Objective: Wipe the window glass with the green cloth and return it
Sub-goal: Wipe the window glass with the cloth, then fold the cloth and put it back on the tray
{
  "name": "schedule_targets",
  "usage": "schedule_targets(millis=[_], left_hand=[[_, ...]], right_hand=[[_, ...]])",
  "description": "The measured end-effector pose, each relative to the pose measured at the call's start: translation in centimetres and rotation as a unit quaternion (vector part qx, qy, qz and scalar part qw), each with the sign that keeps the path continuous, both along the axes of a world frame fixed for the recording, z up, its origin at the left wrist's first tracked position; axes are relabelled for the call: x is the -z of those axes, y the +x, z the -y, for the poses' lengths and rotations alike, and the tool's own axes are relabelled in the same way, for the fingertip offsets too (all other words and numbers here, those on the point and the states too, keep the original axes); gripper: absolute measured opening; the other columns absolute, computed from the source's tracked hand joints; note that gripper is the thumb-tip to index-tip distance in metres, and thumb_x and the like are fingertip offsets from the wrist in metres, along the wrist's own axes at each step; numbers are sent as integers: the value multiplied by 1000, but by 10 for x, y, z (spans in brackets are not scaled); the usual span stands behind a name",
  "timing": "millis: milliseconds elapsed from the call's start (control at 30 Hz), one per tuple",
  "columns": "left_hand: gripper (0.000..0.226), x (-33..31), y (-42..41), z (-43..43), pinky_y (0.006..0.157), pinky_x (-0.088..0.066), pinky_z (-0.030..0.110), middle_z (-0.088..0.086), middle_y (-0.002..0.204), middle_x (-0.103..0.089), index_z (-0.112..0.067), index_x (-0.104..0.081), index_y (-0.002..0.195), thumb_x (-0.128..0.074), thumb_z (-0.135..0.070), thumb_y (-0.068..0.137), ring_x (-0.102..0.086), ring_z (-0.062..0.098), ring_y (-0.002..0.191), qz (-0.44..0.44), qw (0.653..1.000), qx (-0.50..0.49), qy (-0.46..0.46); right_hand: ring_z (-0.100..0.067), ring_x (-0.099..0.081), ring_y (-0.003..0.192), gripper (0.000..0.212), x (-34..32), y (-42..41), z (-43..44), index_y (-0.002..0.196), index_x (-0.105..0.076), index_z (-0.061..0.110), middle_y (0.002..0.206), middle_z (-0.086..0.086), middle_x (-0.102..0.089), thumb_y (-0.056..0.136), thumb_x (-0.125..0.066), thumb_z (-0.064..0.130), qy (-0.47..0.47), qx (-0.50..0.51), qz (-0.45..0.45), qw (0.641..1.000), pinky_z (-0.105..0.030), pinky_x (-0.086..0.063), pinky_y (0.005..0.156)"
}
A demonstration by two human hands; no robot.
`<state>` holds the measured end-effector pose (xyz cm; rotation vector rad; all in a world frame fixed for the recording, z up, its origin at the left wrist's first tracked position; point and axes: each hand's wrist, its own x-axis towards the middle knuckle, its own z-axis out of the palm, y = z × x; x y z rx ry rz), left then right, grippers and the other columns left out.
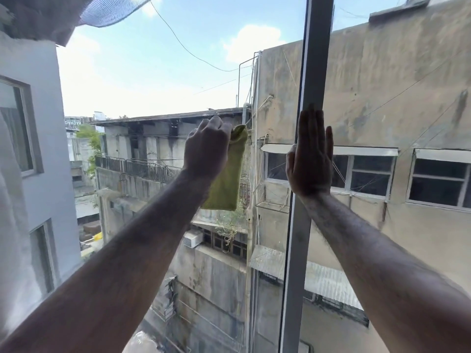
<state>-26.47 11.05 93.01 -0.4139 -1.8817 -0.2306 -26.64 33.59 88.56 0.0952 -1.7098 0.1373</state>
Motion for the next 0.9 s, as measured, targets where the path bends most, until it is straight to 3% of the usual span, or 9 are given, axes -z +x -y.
schedule_targets(millis=[200, 333, 400, 467, 533, 567, 667, 733, 900], left_hand=[[34, 9, 5, 16, 83, -65, 38, 12, 119, -73, -10, -70, 122, -73, 0, 90, -74, 28, 102, 5, 996, 59, 74], [29, 16, 15, 26, 71, -51, 4, 0, 107, -73, -7, -72, 113, -82, -11, 86, -67, 15, 88, 75, 956, 195, 204], [26, 25, 19, 32, 69, -63, 20, 1, 100, -73, -9, -71, 110, -78, -4, 85, -72, 23, 88, 145, 895, 280, 315], [24, 42, 19, 43, 68, -68, 44, 5, 99, -73, -12, -69, 106, -77, -3, 85, -74, 30, 92, 194, 837, 326, 395], [22, 67, 20, 55, 71, -68, 53, 6, 97, -73, -17, -68, 99, -82, -8, 84, -74, 38, 95, 238, 790, 353, 441], [23, 82, 22, 61, 72, -67, 56, 6, 95, -72, -18, -67, 96, -84, -11, 83, -74, 40, 95, 261, 772, 358, 456], [26, 140, 27, 80, 74, -67, 49, 9, 100, -70, -16, -66, 98, -87, -15, 82, -73, 38, 96, 322, 736, 344, 486], [27, 185, 32, 91, 63, -65, 34, 10, 103, -70, -14, -64, 101, -85, -14, 84, -72, 28, 88, 377, 704, 342, 496], [21, 309, 45, 111, 64, -60, 30, 2, 86, -69, -17, -65, 96, -83, -14, 85, -67, 19, 74, 524, 621, 320, 487]], right_hand=[[-33, -25, 164, 82, -1, 24, 15, 165, -24, -2, 175, -22, -24, 98, -47, 40, -4, -90, 53, 995, -49, -24, 135], [-35, -60, 137, 90, 23, 40, 38, 162, -31, -4, 161, -26, -47, 95, -75, 37, 51, -223, 112, 967, -39, -53, 106], [-30, -67, 123, 95, 38, 46, 51, 162, -32, 2, 150, -23, -58, 90, -81, 38, -29, -260, 176, 949, -35, -56, 98], [-23, -73, 96, 77, 51, 48, 60, 148, -53, 7, 122, -16, -74, 85, -85, 39, -110, -273, 260, 920, -24, -61, 79], [-15, -67, 74, 45, 68, 49, 61, 109, -73, 6, 92, -8, -77, 80, -90, 35, -200, -309, 346, 863, -16, -51, 61], [-16, -67, 73, 44, 80, 49, 60, 99, -76, 2, 86, -8, -77, 75, -92, 35, -247, -344, 374, 825, -21, -51, 62], [-28, -78, 96, 49, 130, 52, 60, 111, -76, 3, 103, -16, -81, 71, -90, 28, -389, -429, 436, 689, -41, -63, 86], [-31, -75, 102, 47, 169, 58, 63, 119, -74, 11, 108, -14, -78, 75, -87, 22, -450, -465, 459, 609, -46, -63, 87], [-23, -71, 90, 30, 285, 73, 66, 121, -72, 11, 107, -9, -73, 92, -76, 8, -530, -447, 510, 509, -34, -64, 71]])
